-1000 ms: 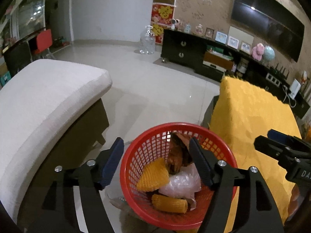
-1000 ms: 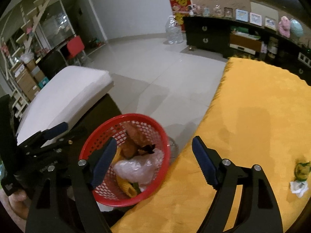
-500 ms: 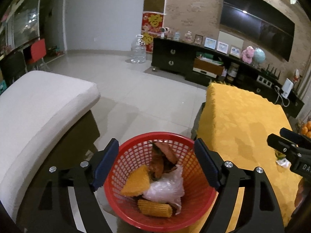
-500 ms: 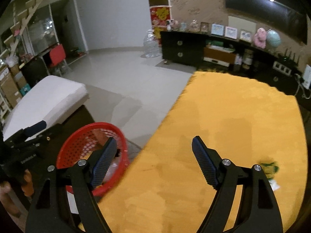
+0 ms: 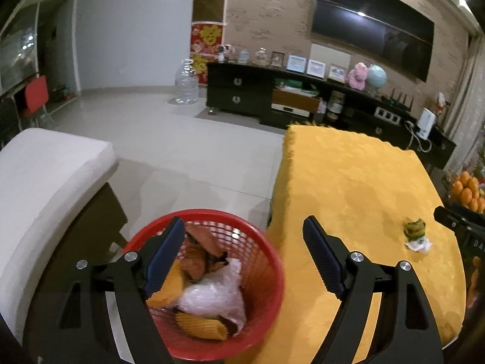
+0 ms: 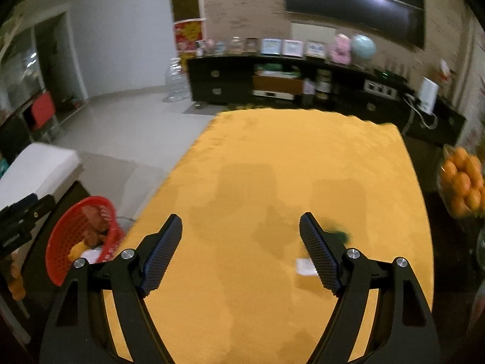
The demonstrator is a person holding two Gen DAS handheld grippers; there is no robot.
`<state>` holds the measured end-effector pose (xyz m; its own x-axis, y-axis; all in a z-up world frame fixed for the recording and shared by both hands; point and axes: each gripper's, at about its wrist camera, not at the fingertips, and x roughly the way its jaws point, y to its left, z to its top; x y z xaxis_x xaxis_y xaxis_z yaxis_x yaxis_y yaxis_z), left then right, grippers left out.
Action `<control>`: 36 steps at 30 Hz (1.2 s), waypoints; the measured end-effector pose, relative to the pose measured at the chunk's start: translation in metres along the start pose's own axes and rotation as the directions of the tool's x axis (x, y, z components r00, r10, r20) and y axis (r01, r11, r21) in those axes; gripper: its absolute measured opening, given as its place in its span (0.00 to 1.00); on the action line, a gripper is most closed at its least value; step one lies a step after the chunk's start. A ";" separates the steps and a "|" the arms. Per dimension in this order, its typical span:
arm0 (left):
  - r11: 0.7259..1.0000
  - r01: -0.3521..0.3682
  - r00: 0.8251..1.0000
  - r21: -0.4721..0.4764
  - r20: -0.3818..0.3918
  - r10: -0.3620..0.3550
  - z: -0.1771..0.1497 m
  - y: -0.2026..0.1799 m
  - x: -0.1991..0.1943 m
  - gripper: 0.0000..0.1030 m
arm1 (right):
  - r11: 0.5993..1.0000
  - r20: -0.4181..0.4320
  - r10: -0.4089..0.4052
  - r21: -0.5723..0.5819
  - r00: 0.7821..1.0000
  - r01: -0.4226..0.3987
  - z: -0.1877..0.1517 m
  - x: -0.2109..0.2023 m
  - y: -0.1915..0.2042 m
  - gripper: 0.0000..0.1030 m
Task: Collect trash
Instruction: 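Move both open tools back toward the sponge and tissue on the table, then close the right tool on the green-and-yellow sponge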
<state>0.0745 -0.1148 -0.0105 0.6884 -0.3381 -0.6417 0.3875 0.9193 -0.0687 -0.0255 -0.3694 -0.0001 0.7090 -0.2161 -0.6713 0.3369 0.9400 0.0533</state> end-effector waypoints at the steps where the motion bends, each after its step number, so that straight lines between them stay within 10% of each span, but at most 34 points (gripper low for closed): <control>1: 1.000 0.005 1.000 0.007 -0.001 -0.005 0.000 -0.004 0.000 0.75 | 1.000 0.001 -0.015 0.013 1.000 0.015 -0.002 -0.001 -0.008 0.75; 14: 0.997 0.042 0.999 0.062 -0.011 -0.042 -0.004 -0.040 0.005 0.75 | 0.974 -0.109 -0.095 0.197 0.989 0.115 -0.030 0.033 -0.098 0.78; 29: 0.994 0.034 0.999 0.102 -0.045 -0.029 -0.010 -0.054 0.018 0.75 | 0.987 -0.219 -0.124 0.076 0.968 0.144 -0.034 0.112 -0.092 0.80; 36: 0.990 0.054 0.998 0.128 -0.050 -0.047 -0.012 -0.070 0.020 0.75 | 0.989 -0.239 -0.101 0.082 0.966 0.124 -0.032 0.116 -0.098 0.51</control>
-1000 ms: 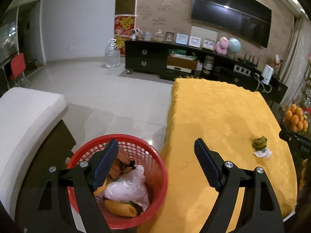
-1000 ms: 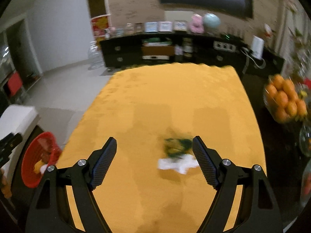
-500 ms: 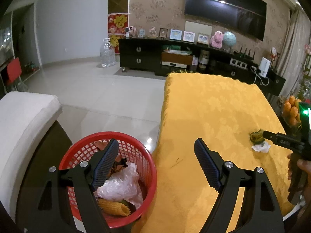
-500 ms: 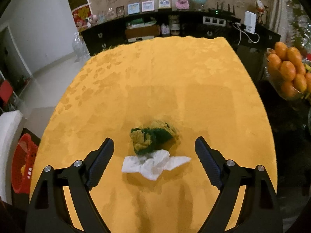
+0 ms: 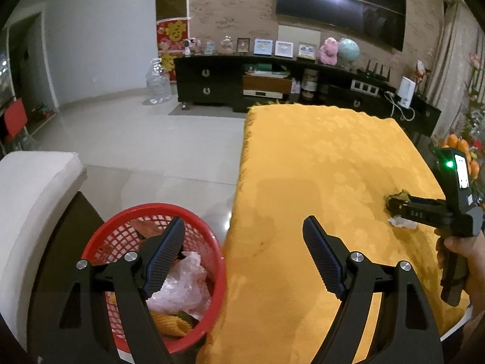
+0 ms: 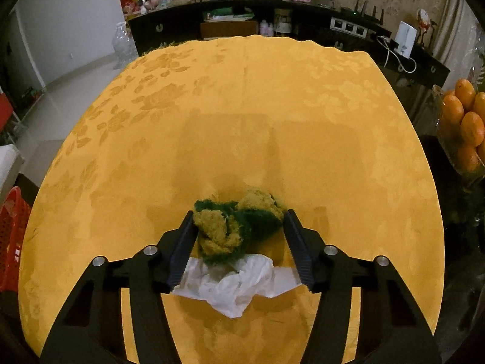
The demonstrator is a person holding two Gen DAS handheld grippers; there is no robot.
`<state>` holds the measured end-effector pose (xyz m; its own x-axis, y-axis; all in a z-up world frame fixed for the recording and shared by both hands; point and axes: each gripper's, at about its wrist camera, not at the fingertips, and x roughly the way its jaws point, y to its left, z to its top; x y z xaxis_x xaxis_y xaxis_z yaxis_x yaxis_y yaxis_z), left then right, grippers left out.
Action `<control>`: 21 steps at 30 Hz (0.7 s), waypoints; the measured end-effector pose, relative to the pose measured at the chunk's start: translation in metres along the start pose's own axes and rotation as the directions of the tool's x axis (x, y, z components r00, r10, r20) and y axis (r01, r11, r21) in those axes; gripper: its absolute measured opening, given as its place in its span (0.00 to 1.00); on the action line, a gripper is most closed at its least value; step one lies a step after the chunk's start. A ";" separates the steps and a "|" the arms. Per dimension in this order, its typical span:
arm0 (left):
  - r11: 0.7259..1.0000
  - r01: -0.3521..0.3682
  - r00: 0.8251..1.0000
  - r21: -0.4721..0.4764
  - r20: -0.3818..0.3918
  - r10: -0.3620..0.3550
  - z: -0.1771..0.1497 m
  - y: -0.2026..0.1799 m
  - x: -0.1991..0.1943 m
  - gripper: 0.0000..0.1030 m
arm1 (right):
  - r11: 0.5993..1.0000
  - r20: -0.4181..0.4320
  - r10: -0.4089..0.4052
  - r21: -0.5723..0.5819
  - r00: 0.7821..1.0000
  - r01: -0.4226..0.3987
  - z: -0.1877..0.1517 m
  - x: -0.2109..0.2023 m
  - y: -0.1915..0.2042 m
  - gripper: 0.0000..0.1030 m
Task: Collect trash
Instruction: 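Close the right tool on the green-and-yellow sponge, then close the left tool on the white tissue while the right tool holds the sponge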
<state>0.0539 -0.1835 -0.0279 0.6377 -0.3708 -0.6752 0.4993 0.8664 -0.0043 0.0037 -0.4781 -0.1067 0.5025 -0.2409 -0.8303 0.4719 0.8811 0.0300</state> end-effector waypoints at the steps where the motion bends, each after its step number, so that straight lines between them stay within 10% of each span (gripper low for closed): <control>1: 1.000 0.004 1.000 0.010 0.002 -0.004 0.000 -0.003 0.000 0.75 | 1.000 -0.002 0.002 -0.001 1.000 -0.002 0.000 -0.001 -0.001 0.50; 21: 0.976 0.172 0.985 0.137 -0.043 -0.168 -0.001 -0.097 0.017 0.75 | 0.992 0.171 0.030 0.115 0.985 -0.050 -0.002 -0.116 -0.033 0.47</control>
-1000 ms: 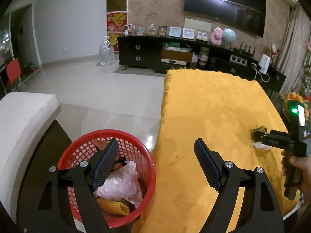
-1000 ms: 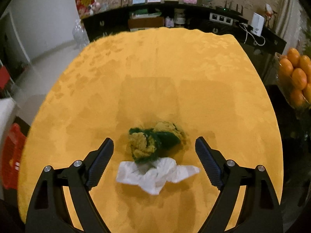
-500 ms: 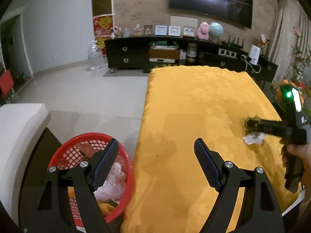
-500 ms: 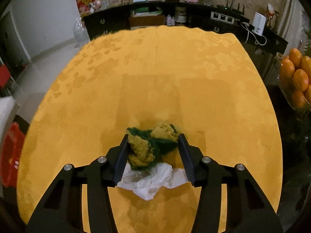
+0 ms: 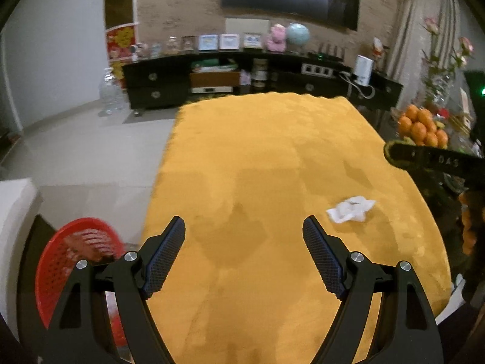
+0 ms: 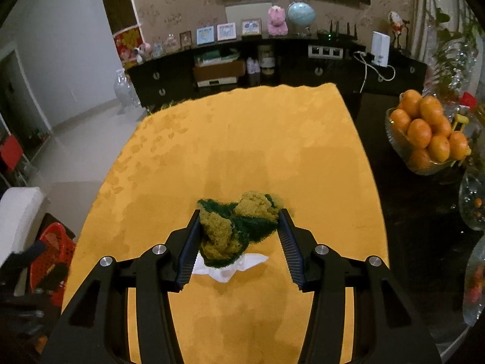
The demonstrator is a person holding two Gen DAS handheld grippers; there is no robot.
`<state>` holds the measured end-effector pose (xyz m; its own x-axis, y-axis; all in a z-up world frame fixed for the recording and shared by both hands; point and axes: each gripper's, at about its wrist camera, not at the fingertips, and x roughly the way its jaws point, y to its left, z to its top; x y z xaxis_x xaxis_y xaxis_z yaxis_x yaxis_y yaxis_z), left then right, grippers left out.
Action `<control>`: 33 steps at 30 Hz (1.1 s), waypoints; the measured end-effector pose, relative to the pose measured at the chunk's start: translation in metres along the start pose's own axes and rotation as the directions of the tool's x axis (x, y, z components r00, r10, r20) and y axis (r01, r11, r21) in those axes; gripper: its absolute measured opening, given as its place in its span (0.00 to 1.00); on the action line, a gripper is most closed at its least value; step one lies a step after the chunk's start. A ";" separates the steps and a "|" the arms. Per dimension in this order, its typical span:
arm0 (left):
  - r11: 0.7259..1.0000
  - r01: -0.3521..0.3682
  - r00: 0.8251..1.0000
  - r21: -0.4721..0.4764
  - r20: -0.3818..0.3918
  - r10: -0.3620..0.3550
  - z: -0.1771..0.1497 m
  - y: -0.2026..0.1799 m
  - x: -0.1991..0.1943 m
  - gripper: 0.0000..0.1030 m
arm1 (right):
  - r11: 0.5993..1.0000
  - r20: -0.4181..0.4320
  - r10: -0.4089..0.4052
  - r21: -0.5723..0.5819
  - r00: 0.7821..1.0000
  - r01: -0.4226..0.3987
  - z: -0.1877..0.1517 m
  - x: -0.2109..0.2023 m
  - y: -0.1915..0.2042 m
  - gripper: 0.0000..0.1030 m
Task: Collect trash
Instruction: 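Close the left tool on the white tissue while the right tool holds the sponge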
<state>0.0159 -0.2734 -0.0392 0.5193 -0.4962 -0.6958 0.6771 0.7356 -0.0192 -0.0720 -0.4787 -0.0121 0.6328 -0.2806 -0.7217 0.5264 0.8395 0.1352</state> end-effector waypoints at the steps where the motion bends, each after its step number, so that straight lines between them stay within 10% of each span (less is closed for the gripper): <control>1: 1.000 0.010 1.000 0.012 -0.006 -0.010 0.002 -0.006 0.004 0.75 | 1.000 0.002 0.002 0.005 1.000 -0.002 0.000 -0.003 -0.003 0.47; 27: 0.941 0.207 0.974 0.269 -0.148 -0.172 0.007 -0.127 0.114 0.74 | 0.986 0.025 0.016 0.167 1.000 -0.020 0.006 -0.024 -0.051 0.47; 33: 0.939 0.232 0.965 0.254 -0.180 -0.190 0.006 -0.129 0.128 0.37 | 0.985 0.008 -0.002 0.170 1.000 0.000 0.004 -0.017 -0.053 0.47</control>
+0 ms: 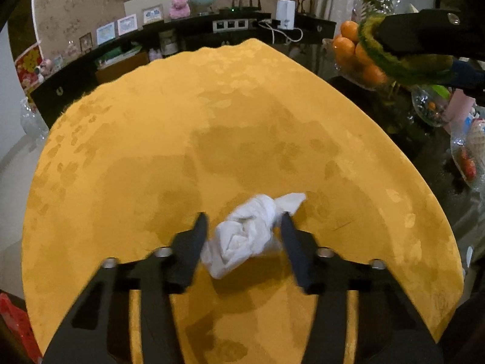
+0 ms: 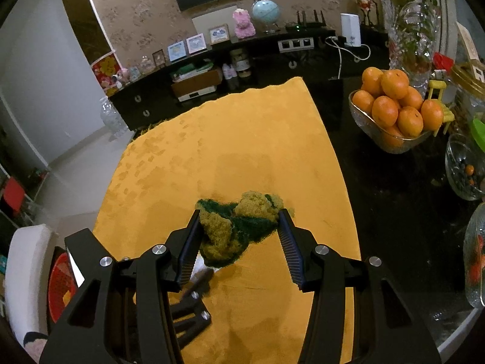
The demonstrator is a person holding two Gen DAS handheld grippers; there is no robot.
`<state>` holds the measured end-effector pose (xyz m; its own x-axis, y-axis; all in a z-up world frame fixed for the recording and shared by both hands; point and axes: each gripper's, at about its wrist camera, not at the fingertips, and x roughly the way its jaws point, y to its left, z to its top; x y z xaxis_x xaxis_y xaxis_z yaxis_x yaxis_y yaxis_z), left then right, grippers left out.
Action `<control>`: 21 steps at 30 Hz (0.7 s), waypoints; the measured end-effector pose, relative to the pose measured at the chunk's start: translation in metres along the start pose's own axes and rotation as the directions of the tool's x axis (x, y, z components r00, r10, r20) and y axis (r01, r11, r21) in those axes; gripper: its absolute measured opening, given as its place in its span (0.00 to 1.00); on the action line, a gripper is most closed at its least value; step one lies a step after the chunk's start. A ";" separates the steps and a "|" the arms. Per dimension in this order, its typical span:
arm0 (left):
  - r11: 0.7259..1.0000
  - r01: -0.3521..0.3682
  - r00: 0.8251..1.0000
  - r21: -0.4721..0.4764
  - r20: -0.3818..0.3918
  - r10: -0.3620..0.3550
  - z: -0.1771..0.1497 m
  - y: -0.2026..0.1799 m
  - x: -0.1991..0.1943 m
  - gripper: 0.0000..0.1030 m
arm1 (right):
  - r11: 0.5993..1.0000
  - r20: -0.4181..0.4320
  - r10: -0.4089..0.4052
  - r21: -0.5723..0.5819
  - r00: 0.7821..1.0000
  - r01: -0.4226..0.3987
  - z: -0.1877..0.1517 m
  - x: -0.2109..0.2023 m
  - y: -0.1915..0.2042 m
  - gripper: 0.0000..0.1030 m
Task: Collect trash
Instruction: 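Close the left tool on the white tissue while the right tool holds the sponge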
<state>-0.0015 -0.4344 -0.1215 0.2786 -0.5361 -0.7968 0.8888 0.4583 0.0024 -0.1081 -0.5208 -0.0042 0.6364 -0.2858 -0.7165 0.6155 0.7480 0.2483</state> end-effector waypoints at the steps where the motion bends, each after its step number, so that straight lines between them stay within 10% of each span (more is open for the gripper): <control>1: 1.000 -0.001 1.000 -0.001 0.000 0.001 -0.001 0.000 0.001 0.31 | 1.000 -0.001 -0.001 0.001 1.000 0.001 0.000 0.001 -0.001 0.47; 21: 0.989 -0.106 0.981 -0.101 0.153 0.120 0.003 0.034 -0.081 0.26 | 1.000 -0.009 -0.007 -0.017 1.000 0.007 -0.002 0.008 0.006 0.47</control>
<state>0.0068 -0.3773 -0.0548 0.4358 -0.5789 -0.6891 0.8129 0.5818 0.0254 -0.1005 -0.5177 -0.0098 0.6277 -0.2854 -0.7243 0.6118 0.7561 0.2323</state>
